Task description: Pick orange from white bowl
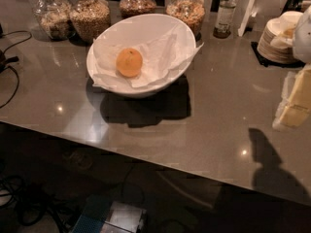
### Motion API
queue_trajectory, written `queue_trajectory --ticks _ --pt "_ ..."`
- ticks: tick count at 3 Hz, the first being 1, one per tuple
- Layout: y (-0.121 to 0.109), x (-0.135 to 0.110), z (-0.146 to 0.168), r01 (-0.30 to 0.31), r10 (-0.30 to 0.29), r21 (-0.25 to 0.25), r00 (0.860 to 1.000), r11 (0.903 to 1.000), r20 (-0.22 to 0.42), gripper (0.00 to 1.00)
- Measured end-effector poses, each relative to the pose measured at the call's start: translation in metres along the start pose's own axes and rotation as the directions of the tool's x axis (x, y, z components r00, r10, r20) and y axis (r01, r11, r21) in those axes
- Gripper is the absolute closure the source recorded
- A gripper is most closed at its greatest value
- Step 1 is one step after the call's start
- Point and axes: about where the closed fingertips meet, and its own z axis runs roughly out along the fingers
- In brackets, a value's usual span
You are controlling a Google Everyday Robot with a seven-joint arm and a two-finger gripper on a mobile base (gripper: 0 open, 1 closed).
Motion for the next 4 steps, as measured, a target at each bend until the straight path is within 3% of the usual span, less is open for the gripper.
queue_trajectory --ticks 1,2,3,4 --pt "0.0 0.0 0.0 0.0 0.0 0.0 1.0 1.0 0.0 0.0" --pt "-0.003 -0.011 0.003 0.024 -0.024 0.001 0.999 0.9997 0.045 0.0" --pt "-0.019 -0.045 0.007 0.093 -0.096 0.025 0.981 0.9954 0.167 0.0" --pt "-0.046 -0.094 0.006 0.173 -0.187 0.071 0.934 0.9824 0.306 0.0"
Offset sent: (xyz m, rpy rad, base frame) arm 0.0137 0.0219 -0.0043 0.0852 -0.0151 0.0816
